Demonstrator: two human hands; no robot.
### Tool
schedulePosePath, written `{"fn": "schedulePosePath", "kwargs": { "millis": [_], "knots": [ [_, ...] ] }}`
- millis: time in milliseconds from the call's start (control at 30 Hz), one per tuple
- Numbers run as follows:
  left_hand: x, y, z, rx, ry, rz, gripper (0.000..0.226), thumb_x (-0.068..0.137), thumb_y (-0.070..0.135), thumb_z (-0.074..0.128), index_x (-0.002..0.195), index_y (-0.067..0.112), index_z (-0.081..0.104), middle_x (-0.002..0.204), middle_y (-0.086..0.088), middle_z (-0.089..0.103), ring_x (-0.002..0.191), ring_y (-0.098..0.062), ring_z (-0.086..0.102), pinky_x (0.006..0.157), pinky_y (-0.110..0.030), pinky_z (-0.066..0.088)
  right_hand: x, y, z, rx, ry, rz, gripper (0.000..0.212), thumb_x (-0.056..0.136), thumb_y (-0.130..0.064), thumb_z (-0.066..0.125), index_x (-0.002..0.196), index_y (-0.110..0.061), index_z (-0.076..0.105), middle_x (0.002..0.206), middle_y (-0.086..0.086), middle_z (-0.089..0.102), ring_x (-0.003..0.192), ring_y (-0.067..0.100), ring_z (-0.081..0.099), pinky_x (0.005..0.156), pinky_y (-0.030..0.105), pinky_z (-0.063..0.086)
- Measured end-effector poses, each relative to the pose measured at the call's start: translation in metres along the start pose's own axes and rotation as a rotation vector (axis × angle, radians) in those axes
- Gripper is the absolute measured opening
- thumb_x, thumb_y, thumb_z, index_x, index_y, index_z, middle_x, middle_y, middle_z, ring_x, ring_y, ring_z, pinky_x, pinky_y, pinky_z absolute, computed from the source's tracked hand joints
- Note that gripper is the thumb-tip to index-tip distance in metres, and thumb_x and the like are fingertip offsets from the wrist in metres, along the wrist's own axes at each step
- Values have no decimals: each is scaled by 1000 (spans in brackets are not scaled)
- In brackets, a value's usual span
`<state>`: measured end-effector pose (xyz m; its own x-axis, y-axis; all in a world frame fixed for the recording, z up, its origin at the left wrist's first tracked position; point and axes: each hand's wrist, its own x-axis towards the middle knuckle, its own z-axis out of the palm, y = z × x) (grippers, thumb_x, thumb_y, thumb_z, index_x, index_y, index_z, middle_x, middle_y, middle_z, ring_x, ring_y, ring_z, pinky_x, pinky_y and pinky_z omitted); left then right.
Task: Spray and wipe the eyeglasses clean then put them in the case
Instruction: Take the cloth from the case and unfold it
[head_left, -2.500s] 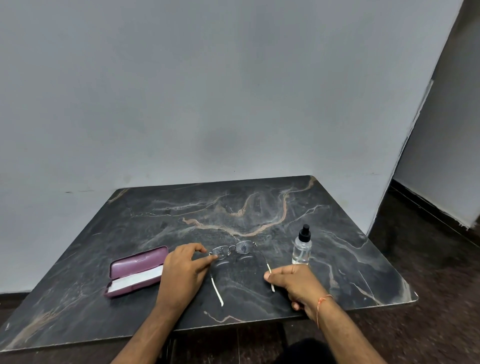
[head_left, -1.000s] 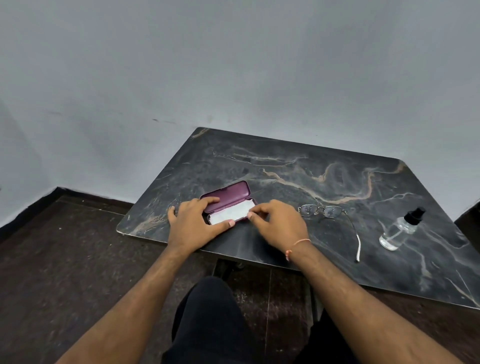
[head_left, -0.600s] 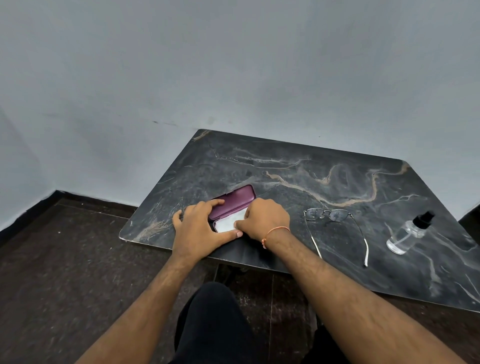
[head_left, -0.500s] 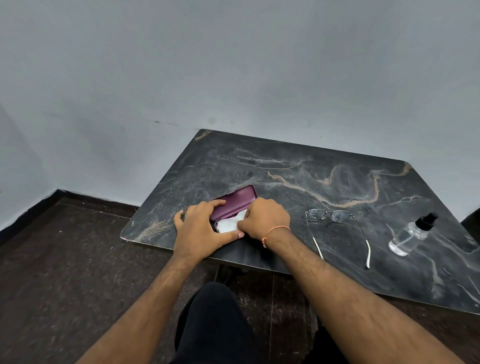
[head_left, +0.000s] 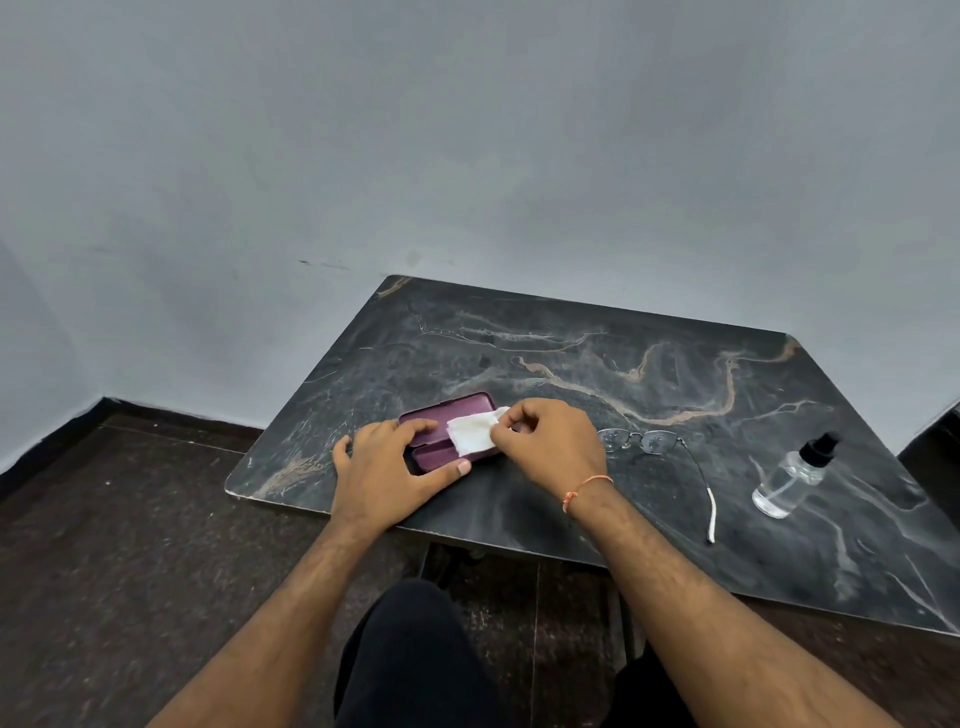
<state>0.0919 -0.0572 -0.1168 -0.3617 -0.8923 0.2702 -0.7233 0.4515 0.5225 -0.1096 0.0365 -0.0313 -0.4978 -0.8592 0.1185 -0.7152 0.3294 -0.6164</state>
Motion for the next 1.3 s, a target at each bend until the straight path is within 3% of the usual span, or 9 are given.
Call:
{"fn": "schedulePosePath", "kwargs": {
  "millis": [133,233,367,433,500,600,867,1133,1300],
  "knots": [
    [-1,2,-1,25,-28,-31,95,72,112,32,141,53,61,164,8,52,153,-21,40,127,-57,23,-14,14,-34,-11,77,-65,8,78,-44,69,77,-38,73,75,-11,67,77,5,65,67,30,53],
    [-6,8,-7,-13,41,-45,81,80,101,44,142,51,63,175,5,38,160,-23,33,128,-64,18,-29,27,-59,-28,132,-99,6,79,-44,70,79,-39,74,80,-14,67,81,2,64,68,29,53],
    [-18,41,-13,-228,227,97,46,91,71,64,125,42,72,138,23,69,133,-7,62,121,-55,39,-49,49,-90,-130,150,-140,11,84,-51,66,87,-44,74,74,-21,68,74,-2,63,59,27,46],
    [-23,76,-14,-462,101,105,43,89,66,67,123,39,73,106,23,79,105,6,72,104,-28,55,-58,59,-101,-206,164,-163,17,86,-56,63,94,-46,74,72,-24,68,73,-1,63,57,25,41],
    [-28,113,-13,-638,-88,98,41,89,62,72,123,40,72,92,17,80,85,6,72,84,-10,54,-67,67,-109,-266,167,-182,21,89,-59,60,101,-47,74,76,-26,71,78,1,66,58,24,42],
    [-32,151,-4,-641,-245,112,30,97,50,78,125,43,69,90,13,83,76,1,71,75,-9,51,-78,76,-118,-295,186,-216,22,91,-58,61,106,-48,73,83,-27,75,85,3,71,65,28,53],
    [-47,204,7,-753,-265,161,19,99,31,81,116,38,76,85,11,85,68,-2,70,70,-10,53,-96,95,-138,-204,218,-237,22,94,-60,65,109,-48,76,86,-26,78,84,1,75,72,32,61],
    [-47,207,8,-821,-231,111,25,97,10,82,107,33,86,94,9,86,91,-5,81,88,-26,64,-94,118,-135,425,124,-68,20,87,-24,91,104,-32,86,89,-11,83,77,1,74,79,23,62],
    [-49,204,12,-842,-229,129,32,99,9,80,107,39,86,107,17,85,100,-5,81,91,-26,63,-96,124,-129,774,35,3,29,88,-8,88,109,-27,84,92,2,85,71,0,72,64,12,53]
  ]
}}
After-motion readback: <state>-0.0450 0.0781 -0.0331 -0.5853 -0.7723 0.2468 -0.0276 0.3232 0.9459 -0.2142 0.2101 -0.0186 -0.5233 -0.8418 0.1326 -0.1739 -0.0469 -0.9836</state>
